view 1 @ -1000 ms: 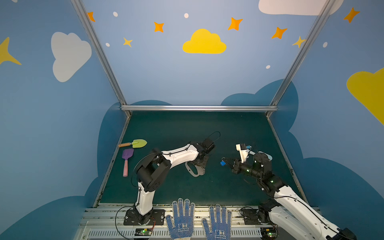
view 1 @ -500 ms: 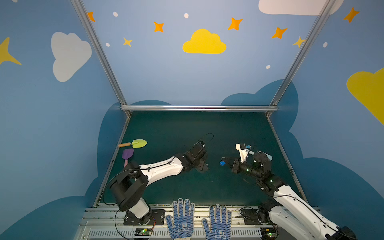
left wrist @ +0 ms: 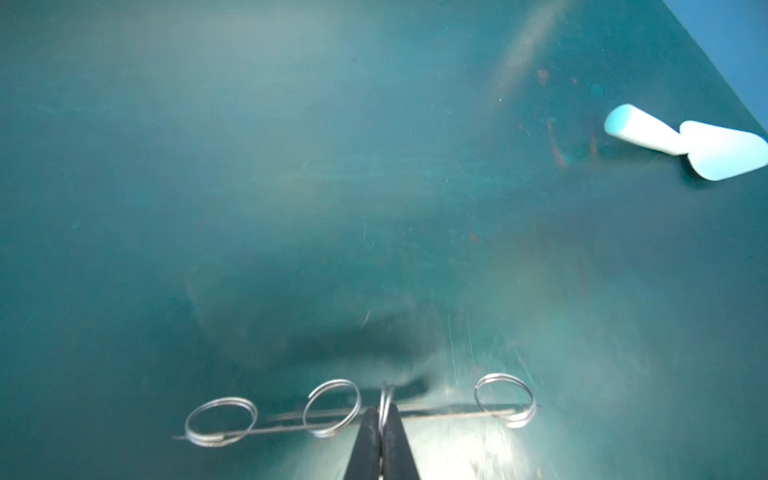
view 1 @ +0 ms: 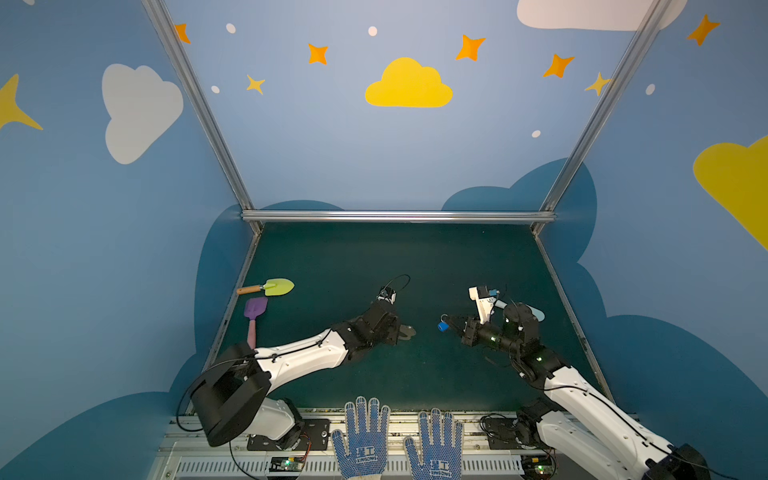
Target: Put the keys on the keyring
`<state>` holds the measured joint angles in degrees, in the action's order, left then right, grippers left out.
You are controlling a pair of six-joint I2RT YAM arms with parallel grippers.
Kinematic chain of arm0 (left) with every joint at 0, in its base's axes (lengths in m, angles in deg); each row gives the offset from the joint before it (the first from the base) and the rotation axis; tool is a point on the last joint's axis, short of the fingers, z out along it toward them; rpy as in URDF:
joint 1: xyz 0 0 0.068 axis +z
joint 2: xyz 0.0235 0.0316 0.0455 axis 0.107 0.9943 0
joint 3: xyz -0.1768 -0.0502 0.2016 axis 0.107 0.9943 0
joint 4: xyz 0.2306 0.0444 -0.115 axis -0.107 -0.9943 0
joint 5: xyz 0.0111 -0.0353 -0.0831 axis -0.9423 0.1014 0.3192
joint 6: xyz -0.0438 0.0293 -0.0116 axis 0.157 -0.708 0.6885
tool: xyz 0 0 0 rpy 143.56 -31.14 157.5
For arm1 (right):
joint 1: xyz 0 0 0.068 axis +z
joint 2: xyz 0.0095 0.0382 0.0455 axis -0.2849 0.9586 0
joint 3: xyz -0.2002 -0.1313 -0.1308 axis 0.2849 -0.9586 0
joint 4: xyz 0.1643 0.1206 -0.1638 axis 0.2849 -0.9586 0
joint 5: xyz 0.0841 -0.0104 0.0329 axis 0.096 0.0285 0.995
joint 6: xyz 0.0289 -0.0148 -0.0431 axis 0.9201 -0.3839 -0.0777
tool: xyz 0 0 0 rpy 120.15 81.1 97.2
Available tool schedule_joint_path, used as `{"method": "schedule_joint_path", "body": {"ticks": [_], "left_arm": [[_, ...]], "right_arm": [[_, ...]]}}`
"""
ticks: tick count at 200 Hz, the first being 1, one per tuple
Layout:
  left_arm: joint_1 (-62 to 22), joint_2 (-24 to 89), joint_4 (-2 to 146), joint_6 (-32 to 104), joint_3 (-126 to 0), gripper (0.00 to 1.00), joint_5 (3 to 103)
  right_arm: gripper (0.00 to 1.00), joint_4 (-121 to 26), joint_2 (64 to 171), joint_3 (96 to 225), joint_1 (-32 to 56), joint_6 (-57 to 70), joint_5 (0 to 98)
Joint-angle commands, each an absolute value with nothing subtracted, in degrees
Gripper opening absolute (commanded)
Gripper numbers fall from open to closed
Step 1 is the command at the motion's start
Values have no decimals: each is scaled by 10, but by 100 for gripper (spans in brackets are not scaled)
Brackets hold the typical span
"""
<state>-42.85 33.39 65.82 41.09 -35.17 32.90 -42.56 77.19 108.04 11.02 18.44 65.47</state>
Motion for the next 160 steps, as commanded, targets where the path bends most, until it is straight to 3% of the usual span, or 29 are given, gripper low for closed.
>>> {"method": "schedule_joint_path", "body": {"ticks": [1,20,34,70,160], "left_arm": [[-428,372,656,408,-361,15,317],[-427,406,661,404,-376,17,316],[-426,422,656,407,-384,10,319],[-425,431,637,404,-392,30,321],[-420,469,557,363,-496,36,374]], "right_arm": [[0,-430,762,1097,111,186,661],[0,-442,744,1098,111,181,651],[0,-450,736,1098,111,179,645],[0,-455,731,1097,111,177,639],[0,-470,716,1094,109,170,624]]}}
